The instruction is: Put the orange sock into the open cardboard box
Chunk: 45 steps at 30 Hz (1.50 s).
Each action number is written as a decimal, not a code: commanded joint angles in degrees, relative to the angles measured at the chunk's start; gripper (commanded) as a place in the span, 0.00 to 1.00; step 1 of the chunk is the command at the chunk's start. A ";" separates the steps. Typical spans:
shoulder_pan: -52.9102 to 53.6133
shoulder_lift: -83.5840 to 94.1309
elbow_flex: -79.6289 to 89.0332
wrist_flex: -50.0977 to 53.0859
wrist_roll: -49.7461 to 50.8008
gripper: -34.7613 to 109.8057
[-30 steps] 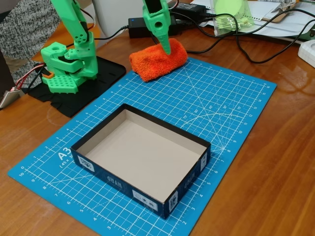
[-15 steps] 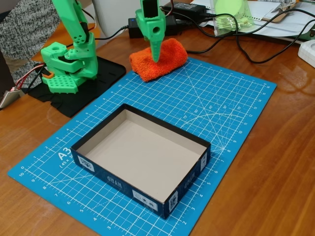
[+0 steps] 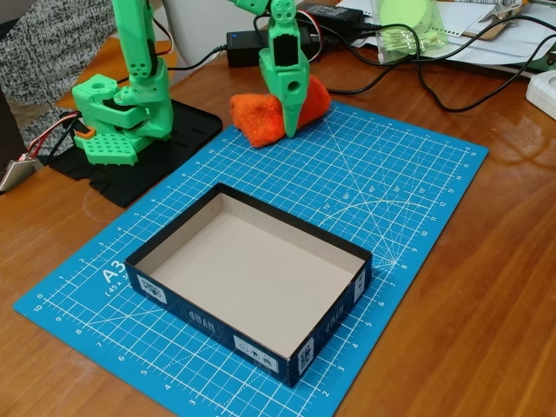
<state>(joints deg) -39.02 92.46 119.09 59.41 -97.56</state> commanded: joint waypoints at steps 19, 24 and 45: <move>38.41 39.99 4.39 -20.57 4.04 0.24; 54.76 33.84 5.89 -30.50 1.67 0.24; 62.75 10.46 0.88 -19.69 28.83 0.24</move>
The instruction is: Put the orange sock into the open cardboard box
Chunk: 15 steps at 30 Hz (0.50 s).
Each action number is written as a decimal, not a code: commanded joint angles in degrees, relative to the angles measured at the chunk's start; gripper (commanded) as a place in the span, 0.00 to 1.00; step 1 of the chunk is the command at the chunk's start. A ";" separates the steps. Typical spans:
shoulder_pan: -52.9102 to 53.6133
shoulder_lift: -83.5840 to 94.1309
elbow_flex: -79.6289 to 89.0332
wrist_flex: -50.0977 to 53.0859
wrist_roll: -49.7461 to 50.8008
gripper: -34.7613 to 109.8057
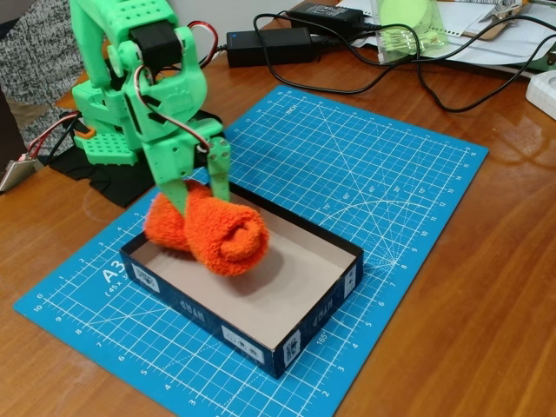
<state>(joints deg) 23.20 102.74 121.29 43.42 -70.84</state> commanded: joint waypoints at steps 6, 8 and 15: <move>1.32 -2.64 -3.69 -6.86 0.00 0.24; 1.32 -4.04 -4.48 -7.47 -0.53 0.24; 1.76 -7.12 -8.88 -7.21 -2.02 0.29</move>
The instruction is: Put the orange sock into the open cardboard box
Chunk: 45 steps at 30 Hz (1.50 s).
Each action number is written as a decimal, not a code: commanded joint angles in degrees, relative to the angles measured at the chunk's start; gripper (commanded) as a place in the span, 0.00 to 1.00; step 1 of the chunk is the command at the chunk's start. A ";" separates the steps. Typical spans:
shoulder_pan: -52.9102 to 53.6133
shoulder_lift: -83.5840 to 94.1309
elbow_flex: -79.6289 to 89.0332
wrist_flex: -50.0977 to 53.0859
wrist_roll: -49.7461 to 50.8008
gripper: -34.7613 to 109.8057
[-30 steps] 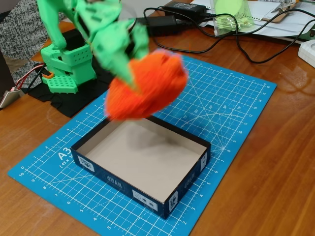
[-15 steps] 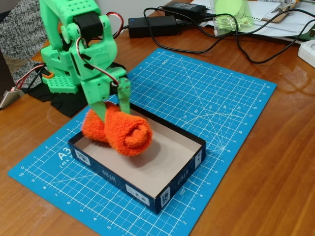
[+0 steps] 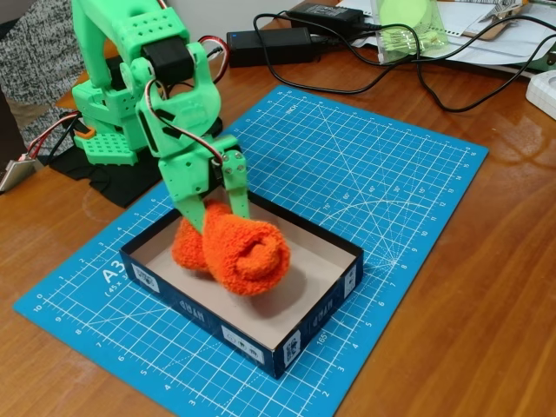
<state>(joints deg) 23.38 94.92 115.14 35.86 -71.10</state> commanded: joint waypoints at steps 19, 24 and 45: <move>-4.22 14.24 -0.09 4.31 7.12 0.42; -9.14 32.96 -4.39 10.72 57.48 0.36; -19.86 98.70 60.12 30.41 69.70 0.39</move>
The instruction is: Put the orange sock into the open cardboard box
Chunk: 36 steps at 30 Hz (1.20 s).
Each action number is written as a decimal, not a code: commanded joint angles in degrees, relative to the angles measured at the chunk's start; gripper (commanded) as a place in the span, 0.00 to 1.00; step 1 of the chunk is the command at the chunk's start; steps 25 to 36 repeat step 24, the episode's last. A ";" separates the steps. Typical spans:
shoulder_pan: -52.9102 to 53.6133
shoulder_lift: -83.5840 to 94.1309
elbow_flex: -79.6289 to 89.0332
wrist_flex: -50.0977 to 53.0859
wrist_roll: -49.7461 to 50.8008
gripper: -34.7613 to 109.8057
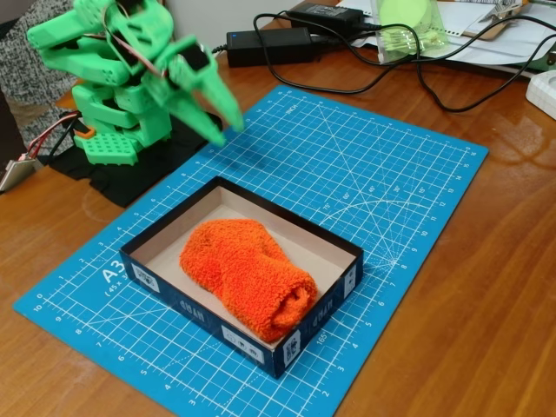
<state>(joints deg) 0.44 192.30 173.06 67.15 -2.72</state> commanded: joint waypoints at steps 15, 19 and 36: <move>3.96 1.32 2.55 -1.05 1.93 0.27; 4.92 1.32 2.55 -1.14 2.64 0.26; 4.39 1.41 2.55 -1.14 2.29 0.24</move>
